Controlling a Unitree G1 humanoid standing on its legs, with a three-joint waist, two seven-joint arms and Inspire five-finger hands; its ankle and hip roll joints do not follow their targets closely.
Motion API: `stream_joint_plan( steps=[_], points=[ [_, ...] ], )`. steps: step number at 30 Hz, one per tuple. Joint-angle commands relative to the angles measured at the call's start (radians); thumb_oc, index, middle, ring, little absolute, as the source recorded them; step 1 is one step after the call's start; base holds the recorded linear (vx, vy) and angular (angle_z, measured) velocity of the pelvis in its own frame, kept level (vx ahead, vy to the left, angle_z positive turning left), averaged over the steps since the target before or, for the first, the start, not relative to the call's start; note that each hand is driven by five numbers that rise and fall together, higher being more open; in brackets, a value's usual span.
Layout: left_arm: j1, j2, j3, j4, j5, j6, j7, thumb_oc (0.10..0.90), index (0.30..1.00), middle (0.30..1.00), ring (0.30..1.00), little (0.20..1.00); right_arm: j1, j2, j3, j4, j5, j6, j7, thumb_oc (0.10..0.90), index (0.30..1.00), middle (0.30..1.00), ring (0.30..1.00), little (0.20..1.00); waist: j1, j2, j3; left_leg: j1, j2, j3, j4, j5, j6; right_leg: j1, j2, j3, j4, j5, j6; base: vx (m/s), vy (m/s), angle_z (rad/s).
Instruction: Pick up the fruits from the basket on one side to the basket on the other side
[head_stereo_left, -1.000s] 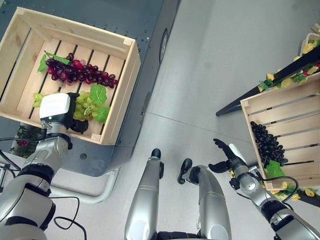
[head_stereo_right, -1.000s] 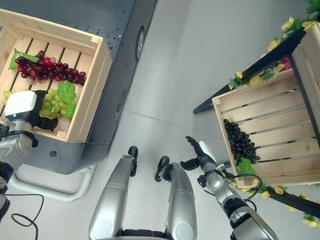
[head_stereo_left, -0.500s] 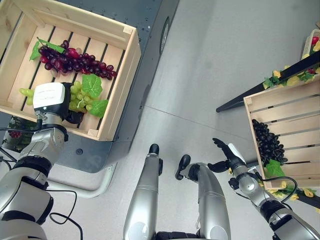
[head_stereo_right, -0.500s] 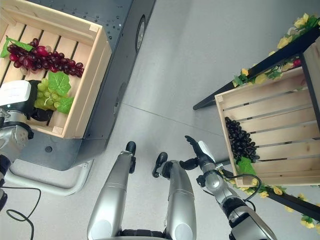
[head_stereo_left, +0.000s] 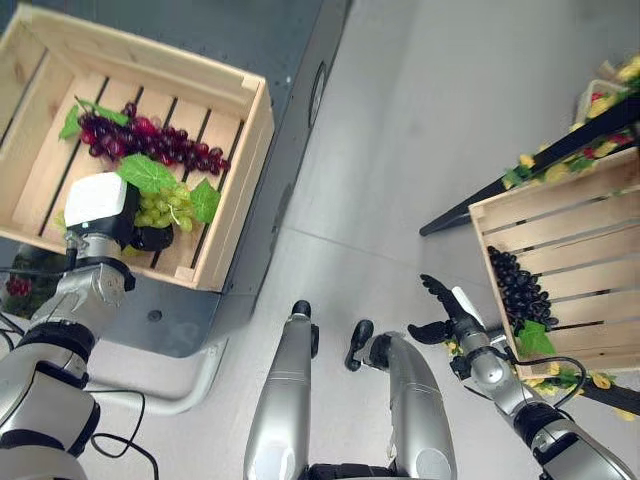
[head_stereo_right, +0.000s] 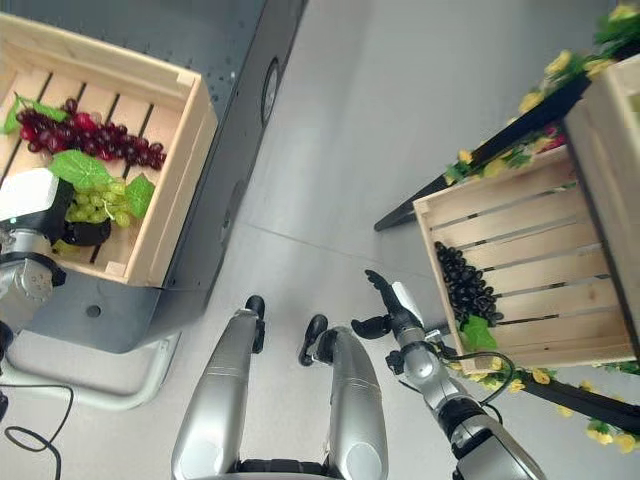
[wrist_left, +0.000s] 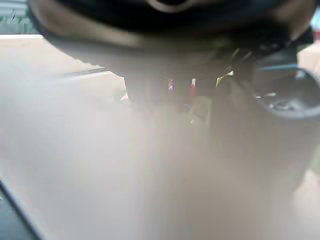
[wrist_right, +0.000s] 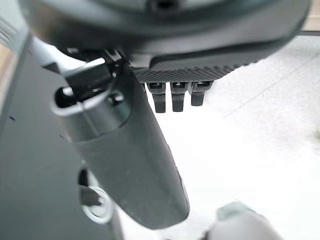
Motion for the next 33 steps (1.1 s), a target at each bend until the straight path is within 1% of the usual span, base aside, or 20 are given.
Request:
stream_joint_plan(
  steps=[1, 2, 3, 5, 6, 7, 9, 11, 13, 14, 15, 18, 19, 21, 24, 28, 29, 31, 32, 33],
  points=[
    [0.034, -0.011, 0.246, -0.034, -0.269, -0.105, 0.054, 0.4, 0.3, 0.3, 0.3, 0.3, 0.056, -0.042, -0.068, -0.123, 0.063, -0.066, -0.049, 0.8, 0.9, 0.9, 0.9, 0.9, 0.006, 0.071, -0.045, 0.203, -0.044, 0.042, -0.13, -0.057, 0.054, 0.149, -0.009, 0.021, -0.073, 0.1, 0.021, 0.06, -0.019, -0.17],
    [0.05, -0.021, 0.278, -0.042, -0.316, -0.122, 0.051, 0.4, 0.3, 0.3, 0.3, 0.3, 0.063, -0.038, -0.07, -0.139, 0.065, -0.062, -0.047, 0.8, 0.9, 0.9, 0.9, 0.9, 0.004, 0.074, -0.054, 0.221, -0.046, 0.042, -0.147, -0.054, 0.054, 0.163, -0.009, 0.024, -0.089, 0.104, 0.024, 0.06, -0.02, -0.25],
    [0.085, -0.053, 0.348, -0.057, -0.421, -0.161, 0.026, 0.4, 0.3, 0.3, 0.3, 0.3, 0.082, -0.024, -0.072, -0.171, 0.058, -0.052, -0.052, 0.8, 0.9, 0.9, 0.9, 0.9, -0.002, 0.083, -0.083, 0.274, -0.052, 0.041, -0.201, -0.044, 0.053, 0.205, -0.009, 0.032, -0.141, 0.115, 0.028, 0.05, -0.016, -0.24],
    [0.107, -0.078, 0.387, -0.074, -0.509, -0.186, -0.008, 0.4, 0.3, 0.3, 0.3, 0.3, 0.095, -0.017, -0.074, -0.194, 0.061, -0.053, -0.051, 0.8, 0.9, 0.9, 0.9, 0.9, -0.007, 0.092, -0.102, 0.308, -0.055, 0.04, -0.236, -0.036, 0.051, 0.232, -0.01, 0.037, -0.177, 0.124, 0.032, 0.06, -0.014, -0.17],
    [0.141, -0.11, 0.438, -0.112, -0.597, -0.203, -0.041, 0.4, 0.3, 0.3, 0.3, 0.3, 0.117, -0.008, -0.082, -0.235, 0.064, -0.038, -0.038, 0.8, 0.9, 0.9, 0.9, 0.9, -0.013, 0.101, -0.133, 0.362, -0.062, 0.037, -0.294, -0.022, 0.048, 0.276, -0.006, 0.045, -0.233, 0.133, 0.035, 0.06, -0.015, -0.08],
    [0.143, -0.112, 0.441, -0.115, -0.608, -0.208, -0.043, 0.4, 0.3, 0.3, 0.3, 0.3, 0.118, -0.007, -0.082, -0.237, 0.065, -0.038, -0.036, 0.8, 0.9, 0.9, 0.9, 0.9, -0.014, 0.102, -0.136, 0.364, -0.062, 0.036, -0.299, -0.019, 0.048, 0.277, -0.006, 0.045, -0.238, 0.135, 0.035, 0.09, -0.036, -0.06],
    [0.179, -0.136, 0.497, -0.149, -0.732, -0.222, -0.097, 0.4, 0.3, 0.3, 0.3, 0.3, 0.144, 0.001, -0.092, -0.289, 0.066, -0.031, -0.016, 0.8, 0.9, 0.9, 0.9, 0.9, -0.022, 0.109, -0.174, 0.431, -0.071, 0.028, -0.367, -0.003, 0.043, 0.338, 0.002, 0.057, -0.312, 0.146, 0.039, 0.08, -0.041, -0.05],
    [0.213, -0.157, 0.553, -0.172, -0.849, -0.23, -0.152, 0.4, 0.3, 0.3, 0.3, 0.3, 0.168, 0.011, -0.093, -0.354, 0.074, 0.004, 0.01, 0.8, 0.9, 0.9, 0.9, 0.9, -0.034, 0.12, -0.226, 0.491, -0.078, 0.029, -0.434, 0.012, 0.041, 0.395, 0.009, 0.065, -0.389, 0.158, 0.041, 0.13, -0.055, -0.06],
    [0.234, -0.182, 0.591, -0.187, -0.984, -0.238, -0.223, 0.4, 0.3, 0.3, 0.3, 0.3, 0.184, 0.019, -0.082, -0.393, 0.095, 0.008, 0.042, 0.8, 0.9, 0.9, 0.9, 0.9, -0.046, 0.135, -0.281, 0.56, -0.082, 0.031, -0.508, 0.027, 0.036, 0.466, 0.02, 0.07, -0.484, 0.172, 0.039, 0.15, -0.066, -0.03],
    [0.236, -0.185, 0.595, -0.191, -1.012, -0.243, -0.232, 0.4, 0.3, 0.3, 0.3, 0.3, 0.187, 0.019, -0.081, -0.4, 0.099, 0.01, 0.048, 0.8, 0.9, 0.9, 0.9, 0.9, -0.048, 0.138, -0.289, 0.571, -0.082, 0.03, -0.521, 0.031, 0.035, 0.478, 0.023, 0.069, -0.498, 0.175, 0.039, 0.14, -0.072, -0.02],
    [0.245, -0.2, 0.61, -0.22, -1.101, -0.245, -0.27, 0.4, 0.3, 0.3, 0.3, 0.3, 0.196, 0.022, -0.08, -0.426, 0.124, 0.018, 0.088, 0.8, 0.9, 0.9, 0.9, 0.9, -0.053, 0.148, -0.319, 0.602, -0.082, 0.027, -0.56, 0.043, 0.032, 0.511, 0.03, 0.07, -0.54, 0.182, 0.037, 0.11, -0.067, 0.03],
    [0.248, -0.22, 0.623, -0.267, -1.202, -0.234, -0.319, 0.4, 0.3, 0.3, 0.3, 0.3, 0.2, 0.026, -0.076, -0.471, 0.163, 0.06, 0.157, 0.8, 0.9, 0.9, 0.9, 0.9, -0.056, 0.158, -0.356, 0.635, -0.084, 0.014, -0.61, 0.062, 0.029, 0.545, 0.04, 0.076, -0.592, 0.195, 0.035, 0.08, -0.091, 0.05],
    [0.247, -0.23, 0.626, -0.312, -1.232, -0.22, -0.344, 0.4, 0.3, 0.3, 0.3, 0.3, 0.197, 0.026, -0.07, -0.51, 0.207, 0.107, 0.221, 0.8, 0.9, 0.9, 0.9, 0.9, -0.054, 0.162, -0.378, 0.656, -0.086, 0.0, -0.651, 0.077, 0.027, 0.565, 0.047, 0.08, -0.63, 0.209, 0.035, 0.06, -0.147, 0.02],
    [0.243, -0.241, 0.62, -0.344, -1.236, -0.22, -0.366, 0.4, 0.3, 0.3, 0.3, 0.3, 0.194, 0.025, -0.063, -0.54, 0.236, 0.143, 0.248, 0.8, 0.9, 0.9, 0.9, 0.9, -0.052, 0.163, -0.391, 0.671, -0.086, -0.008, -0.679, 0.088, 0.024, 0.583, 0.051, 0.082, -0.663, 0.217, 0.034, 0.04, -0.121, -0.01],
    [0.202, -0.258, 0.571, -0.434, -1.198, -0.217, -0.404, 0.4, 0.3, 0.3, 0.3, 0.3, 0.152, 0.026, -0.069, -0.654, 0.384, 0.234, 0.33, 0.8, 0.9, 0.9, 0.9, 0.9, -0.049, 0.167, -0.425, 0.704, -0.085, -0.028, -0.766, 0.123, 0.016, 0.62, 0.068, 0.091, -0.754, 0.251, 0.035, 0.02, -0.135, 0.0],
    [0.136, -0.268, 0.505, -0.491, -1.146, -0.215, -0.434, 0.4, 0.3, 0.3, 0.3, 0.3, 0.059, 0.044, -0.059, -0.75, 0.448, 0.288, 0.352, 0.8, 0.9, 0.9, 0.9, 0.9, -0.046, 0.17, -0.451, 0.722, -0.083, -0.041, -0.845, 0.164, 0.005, 0.647, 0.083, 0.096, -0.843, 0.295, 0.038, 0.0, -0.101, -0.01],
    [0.128, -0.268, 0.498, -0.496, -1.138, -0.214, -0.443, 0.4, 0.3, 0.3, 0.3, 0.3, 0.048, 0.045, -0.057, -0.756, 0.456, 0.287, 0.36, 0.8, 0.9, 0.9, 0.9, 0.9, -0.045, 0.169, -0.452, 0.722, -0.084, -0.042, -0.849, 0.166, 0.004, 0.649, 0.084, 0.096, -0.85, 0.299, 0.038, -0.03, -0.087, -0.08],
    [0.082, -0.278, 0.451, -0.513, -1.106, -0.214, -0.448, 0.4, 0.3, 0.3, 0.3, 0.3, -0.022, 0.054, -0.053, -0.788, 0.496, 0.316, 0.375, 0.8, 0.9, 0.9, 0.9, 0.9, -0.045, 0.168, -0.46, 0.713, -0.085, -0.047, -0.852, 0.17, 0.0, 0.653, 0.089, 0.097, -0.873, 0.312, 0.037, -0.03, -0.072, -0.11],
    [0.035, -0.287, 0.405, -0.526, -1.075, -0.214, -0.451, 0.4, 0.3, 0.3, 0.3, 0.3, -0.101, 0.065, -0.051, -0.798, 0.551, 0.349, 0.377, 0.8, 0.9, 0.9, 0.9, 0.9, -0.042, 0.166, -0.47, 0.704, -0.087, -0.053, -0.852, 0.17, -0.001, 0.654, 0.09, 0.094, -0.886, 0.317, 0.037, -0.02, -0.042, -0.04],
    [0.033, -0.286, 0.404, -0.525, -1.075, -0.214, -0.451, 0.4, 0.3, 0.3, 0.3, 0.3, -0.103, 0.065, -0.052, -0.797, 0.552, 0.349, 0.377, 0.8, 0.9, 0.9, 0.9, 0.9, -0.042, 0.165, -0.469, 0.704, -0.087, -0.053, -0.852, 0.17, -0.001, 0.654, 0.09, 0.094, -0.886, 0.317, 0.037, -0.02, -0.063, -0.01]
  ],
)
